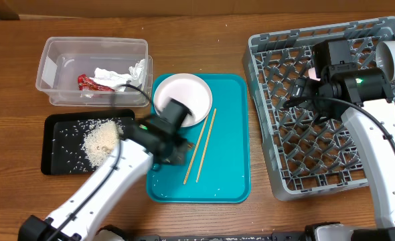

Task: Sort waste into correct bins and load items into the dishwasher
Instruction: 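Carry the mushroom left and drop it onto the black tray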

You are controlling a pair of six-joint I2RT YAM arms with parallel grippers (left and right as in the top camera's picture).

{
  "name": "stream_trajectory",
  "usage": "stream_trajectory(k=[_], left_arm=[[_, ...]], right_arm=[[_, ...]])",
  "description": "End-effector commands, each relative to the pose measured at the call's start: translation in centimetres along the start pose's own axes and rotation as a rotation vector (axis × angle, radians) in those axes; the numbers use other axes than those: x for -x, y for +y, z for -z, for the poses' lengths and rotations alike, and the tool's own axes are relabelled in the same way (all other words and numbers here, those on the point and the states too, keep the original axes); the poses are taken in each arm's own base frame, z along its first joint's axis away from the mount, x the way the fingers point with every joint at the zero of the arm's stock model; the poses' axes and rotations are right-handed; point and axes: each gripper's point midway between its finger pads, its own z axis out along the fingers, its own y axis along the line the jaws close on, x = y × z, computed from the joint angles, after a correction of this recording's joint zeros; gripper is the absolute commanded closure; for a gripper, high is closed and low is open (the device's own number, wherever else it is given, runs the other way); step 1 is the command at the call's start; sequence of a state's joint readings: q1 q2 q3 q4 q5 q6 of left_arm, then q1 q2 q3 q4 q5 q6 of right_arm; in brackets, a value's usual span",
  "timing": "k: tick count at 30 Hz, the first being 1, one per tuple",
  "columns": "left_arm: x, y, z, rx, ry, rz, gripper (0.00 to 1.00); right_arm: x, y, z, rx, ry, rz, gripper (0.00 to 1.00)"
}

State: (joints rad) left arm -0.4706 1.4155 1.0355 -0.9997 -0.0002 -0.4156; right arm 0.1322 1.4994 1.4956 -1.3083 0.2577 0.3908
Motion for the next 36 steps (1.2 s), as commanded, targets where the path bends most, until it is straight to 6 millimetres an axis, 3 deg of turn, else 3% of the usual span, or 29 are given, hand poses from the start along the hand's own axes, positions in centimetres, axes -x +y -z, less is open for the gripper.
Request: stream_trajectory(k=[1,4,8,13,17,22,27,32,36], left_arm=[[2.3,4.7,0.7,0.051,-0.051,0.143,0.96],[3.5,9.6,1.0,0.079,-0.085,0.318,0.96],[4.2,14.6,1.4,0.111,-0.125,0.487,0.96],[4.1,20.3,1.4,0.182,-0.159,0.651,0.96],[3.5,23.7,0.1,0.209,-0.138,0.754,0.96],[2.3,25.8,-2.3,0.245,-0.062,0.808,0.96],[1.2,26.4,-4.4,0.273,0.017,0.816,0.96],[1.3,26.5,-4.8,0.273,0.020,0.816,0.96],[1.4,26.3,-4.6,0.261,0.017,0.813,0.89]], right_arm=[[0.0,0.0,-0.1,0.004,0.002,0.003,0.00],[0.0,0.0,-0.1,0.004,0.002,0.004,0.00],[0.0,0.0,-0.1,0.004,0.002,0.004,0.00],[-0.1,0.0,-0.1,0.004,0.003,0.004,0.00],[-0.1,0.0,-0.1,0.002,0.006,0.005,0.00],[-0.1,0.0,-0.1,0.003,0.006,0.004,0.00],[-0.2,0.1,-0.1,0.012,0.011,0.005,0.00],[-0.2,0.1,-0.1,0.012,0.011,0.005,0.00],[-0.2,0.1,-0.1,0.013,0.010,0.004,0.00]])
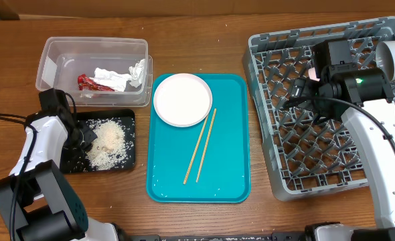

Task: Sort waste into correct bins and load items into the dishwasher
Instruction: 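Carry the mushroom left and drop it onto the black tray, then reach the right gripper to one chopstick and grasp it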

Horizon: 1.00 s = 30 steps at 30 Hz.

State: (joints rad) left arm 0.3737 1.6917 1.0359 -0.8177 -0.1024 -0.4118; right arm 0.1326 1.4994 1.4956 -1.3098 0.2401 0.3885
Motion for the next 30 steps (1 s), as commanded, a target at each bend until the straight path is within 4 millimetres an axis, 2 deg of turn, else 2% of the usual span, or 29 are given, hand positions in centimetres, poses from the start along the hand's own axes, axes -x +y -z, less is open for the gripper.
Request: stream_trajectory(k=[1,5,6,9,12,16,21,25,27,30], left_arm=[[0.7,0.0,0.6,-0.001,-0.020,-0.012,0.87],[1.5,-0.4,2.2,-0.019,-0.038,-0.010,0.80],[2.1,-0.6,3.3,-0.027,-0.052,-0.012,0.79],[3.6,-2.2,7.0,-0.110,-0.087,-0.037,0.76],[3.4,-4.4,9.6,-0.231,-0.086,-0.083,0.75],[1.2,-8.4,11.9,-0.403,-0.050,-0.188,0.70],[-4.0,-11.4,11.9,-0.395,0.048,-0.383,0.62],[-6.9,-12.9,11.6,-0.365,0.074,-0.490,0.53],[-7.9,-13.3,11.3,-0.333,0.071,-0.536,0.45],[-8.9,-13.7,11.1,-0.293,0.060,-0.589,0.39]], right_arm=[[0.0,-0.1,-0.1,-0.002,0.000,0.001,0.00],[0.4,0.2,-0.1,0.014,-0.012,-0.003,0.00],[0.5,0.8,-0.1,0.043,-0.016,0.002,0.00],[0.5,5.0,0.7,0.279,-0.005,0.128,0.00],[0.1,8.2,1.9,0.460,0.012,0.164,0.05],[-0.7,11.5,3.3,0.585,0.006,0.232,0.07],[-4.0,16.0,4.7,0.644,0.028,0.374,0.07],[-6.6,18.4,3.5,0.611,0.099,0.394,0.06],[-7.9,19.5,2.6,0.599,0.145,0.405,0.06],[-10.0,20.9,0.6,0.559,0.229,0.402,0.06]])
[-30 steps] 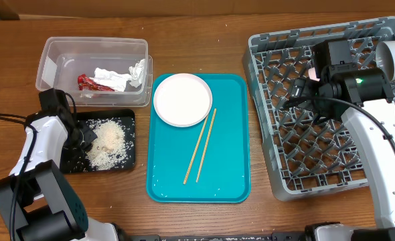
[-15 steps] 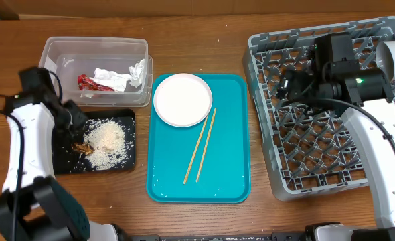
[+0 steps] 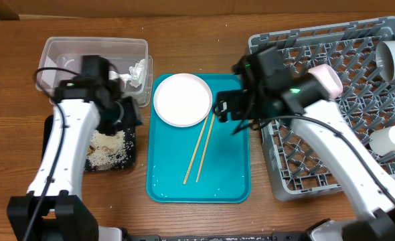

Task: Sort waste into correct bins and load items into the dishwasher
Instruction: 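Reach the right gripper to one chopstick and grasp it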

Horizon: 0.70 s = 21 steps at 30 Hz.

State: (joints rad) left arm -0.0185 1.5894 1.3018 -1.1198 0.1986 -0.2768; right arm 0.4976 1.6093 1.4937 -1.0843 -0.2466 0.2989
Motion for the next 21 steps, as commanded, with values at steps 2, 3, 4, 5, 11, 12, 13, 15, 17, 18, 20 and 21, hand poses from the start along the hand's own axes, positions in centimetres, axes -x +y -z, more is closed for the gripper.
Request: stream_trajectory(k=[2,3,4,5,11,12,13,15,17,18,20,21], left_arm=[[-1.0,-0.3,-0.6,0.078,0.008,-0.082,0.38],[-1.0,-0.4,-0.6,0.086,0.006,-0.089,0.37],[-1.1,-0.5,-0.6,0.089,0.006,-0.092,0.37],[-1.1,-0.6,-0.6,0.088,0.006,-0.093,0.36],[-1.1,-0.7,-0.7,0.085,0.004,-0.090,0.36],[-1.1,-0.7,-0.7,0.085,0.004,-0.091,0.36],[-1.1,-0.7,-0.7,0.085,0.003,-0.090,0.36],[-1.1,-0.7,-0.7,0.085,0.003,-0.090,0.35],[-1.1,-0.7,-0.7,0.085,0.004,-0.090,0.35],[-1.1,-0.7,-0.7,0.085,0.003,-0.090,0.34],[-1.1,-0.7,-0.7,0.084,0.002,-0.090,0.34],[-1.0,-0.7,-0.7,0.084,0.001,-0.091,0.34]], right_arm=[[-1.7,0.3,-4.5,-0.043,0.121,-0.083,0.06],[-2.0,0.2,-5.4,-0.052,0.145,-0.094,0.07],[-2.6,0.1,-6.6,-0.064,0.178,-0.100,0.07],[-2.9,0.0,-7.4,-0.074,0.201,-0.102,0.07],[-5.6,-0.7,-12.1,-0.150,0.327,-0.140,0.12],[-5.9,-1.1,-12.7,-0.179,0.337,-0.157,0.13],[-6.3,-1.6,-13.3,-0.210,0.346,-0.173,0.14],[-6.8,-2.1,-14.4,-0.243,0.365,-0.181,0.14],[-7.4,-2.4,-15.5,-0.256,0.388,-0.181,0.14],[-7.6,-2.6,-15.8,-0.262,0.398,-0.182,0.14],[-8.1,-3.3,-16.6,-0.295,0.410,-0.198,0.14],[-8.1,-3.8,-16.7,-0.320,0.407,-0.214,0.16]])
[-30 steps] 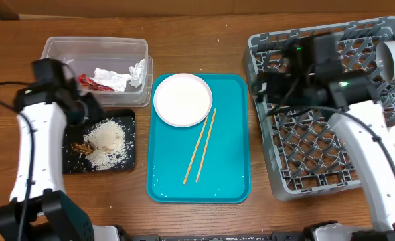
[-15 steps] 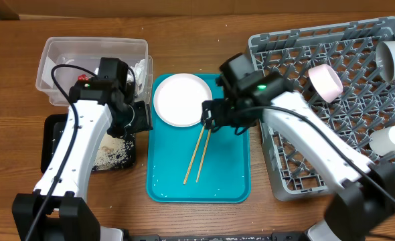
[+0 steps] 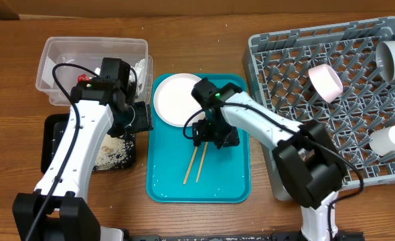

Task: Sort waste into correct bins and load items into the dishwasher
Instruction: 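Reach the right gripper to one chopstick and grasp it, then place the chopstick into the dish rack with the right gripper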

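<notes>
Two wooden chopsticks (image 3: pixel 196 166) lie on the teal tray (image 3: pixel 227 181), with their upper ends hidden under my right gripper (image 3: pixel 207 131). That gripper is low over them, and its black body hides how its fingers stand. A white plate (image 3: pixel 177 99) sits at the tray's far left. My left gripper (image 3: pixel 142 116) hovers at the tray's left edge, beside the plate; it looks open and holds nothing. The black tray (image 3: pixel 53 134) holds spilled rice (image 3: pixel 112 152). Behind it, the clear bin (image 3: pixel 63 50) contains a red wrapper and white tissue.
The grey dish rack (image 3: pixel 284 167) fills the right side. It holds a pink cup (image 3: pixel 326 82), a grey bowl (image 3: pixel 393 59) and a white cup (image 3: pixel 389 139). My left arm crosses over the black tray, and my right arm reaches from the rack's front across the teal tray.
My right gripper has moved from above the tray's right side down and left onto the upper ends of the chopsticks. My left gripper has shifted slightly right, to the teal tray's left edge.
At first my left arm reached over the teal tray near the plate while my right arm stayed over the rack. Then my left gripper was at the rice tray. Later my right arm came over the teal tray, and now it sits on the chopsticks.
</notes>
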You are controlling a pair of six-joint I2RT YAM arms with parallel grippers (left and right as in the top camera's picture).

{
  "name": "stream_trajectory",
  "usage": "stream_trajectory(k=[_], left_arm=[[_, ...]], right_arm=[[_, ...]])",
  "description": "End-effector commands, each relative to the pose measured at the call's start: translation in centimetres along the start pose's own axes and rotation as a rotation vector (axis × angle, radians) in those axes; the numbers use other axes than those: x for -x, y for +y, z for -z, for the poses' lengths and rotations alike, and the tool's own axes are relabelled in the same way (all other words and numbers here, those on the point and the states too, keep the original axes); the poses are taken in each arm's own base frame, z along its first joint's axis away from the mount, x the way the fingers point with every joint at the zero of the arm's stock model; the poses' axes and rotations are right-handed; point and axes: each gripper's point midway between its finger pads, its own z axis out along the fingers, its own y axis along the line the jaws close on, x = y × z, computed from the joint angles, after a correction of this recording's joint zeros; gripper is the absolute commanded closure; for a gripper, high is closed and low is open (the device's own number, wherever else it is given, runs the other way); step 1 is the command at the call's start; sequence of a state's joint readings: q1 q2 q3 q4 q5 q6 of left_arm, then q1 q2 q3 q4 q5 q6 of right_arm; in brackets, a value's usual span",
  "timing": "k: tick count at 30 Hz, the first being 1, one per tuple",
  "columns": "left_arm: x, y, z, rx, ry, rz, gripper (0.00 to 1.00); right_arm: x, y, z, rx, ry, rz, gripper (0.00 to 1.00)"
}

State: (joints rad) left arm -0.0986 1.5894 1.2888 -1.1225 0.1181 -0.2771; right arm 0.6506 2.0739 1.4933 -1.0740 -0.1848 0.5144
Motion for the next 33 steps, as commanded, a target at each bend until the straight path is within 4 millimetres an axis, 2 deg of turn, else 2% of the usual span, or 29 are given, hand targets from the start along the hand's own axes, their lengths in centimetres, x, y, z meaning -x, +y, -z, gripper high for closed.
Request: stream_trajectory(k=[1,5,13,17,19,33], left_arm=[[0.0,0.0,0.0,0.011,-0.009,-0.015,0.33],[0.0,0.0,0.0,0.011,-0.009,-0.015,0.32],[0.0,0.0,0.0,0.010,-0.012,-0.015,0.31],[0.0,0.0,0.0,0.010,-0.012,-0.015,0.31],[0.0,0.0,0.0,0.010,-0.012,-0.015,0.31],[-0.1,0.1,0.0,0.012,-0.004,-0.015,0.31]], right_arm=[[0.3,-1.4,-1.3,-0.082,-0.006,-0.077,0.18],[0.9,-2.5,-1.2,-0.141,-0.046,-0.120,0.26],[0.7,-2.8,-1.6,-0.155,-0.031,-0.121,0.46],[0.5,-2.7,-1.6,-0.152,-0.023,-0.122,0.64],[0.4,-2.7,-1.6,-0.150,-0.019,-0.122,0.76],[-0.1,-2.7,-1.6,-0.146,0.006,-0.122,0.86]])
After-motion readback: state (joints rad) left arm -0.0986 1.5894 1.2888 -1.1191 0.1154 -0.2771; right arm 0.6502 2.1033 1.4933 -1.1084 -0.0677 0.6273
